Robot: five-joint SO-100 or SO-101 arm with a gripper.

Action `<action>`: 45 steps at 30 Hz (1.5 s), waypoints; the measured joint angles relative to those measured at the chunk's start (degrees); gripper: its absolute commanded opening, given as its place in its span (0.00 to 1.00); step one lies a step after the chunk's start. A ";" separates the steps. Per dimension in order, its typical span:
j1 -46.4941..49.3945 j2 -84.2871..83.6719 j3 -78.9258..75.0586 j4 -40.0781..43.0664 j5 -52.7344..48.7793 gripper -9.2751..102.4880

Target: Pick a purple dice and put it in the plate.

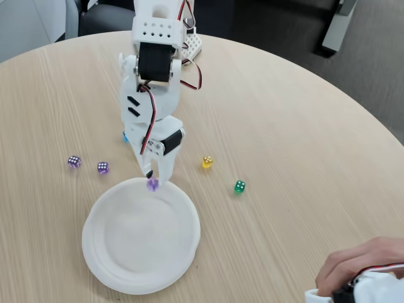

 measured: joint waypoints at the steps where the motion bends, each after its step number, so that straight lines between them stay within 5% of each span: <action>1: 0.00 0.00 0.00 0.00 -0.09 0.21; 3: -0.09 0.00 0.00 0.00 -0.53 0.20; 5: -0.18 0.00 0.00 0.09 -0.62 0.08; 12: -0.09 4.66 0.00 0.18 4.75 0.08; 22: -1.41 36.39 2.72 5.19 14.06 0.08; 30: -13.62 48.87 23.03 10.63 13.18 0.08; 45: -13.97 81.21 64.42 10.63 -9.76 0.08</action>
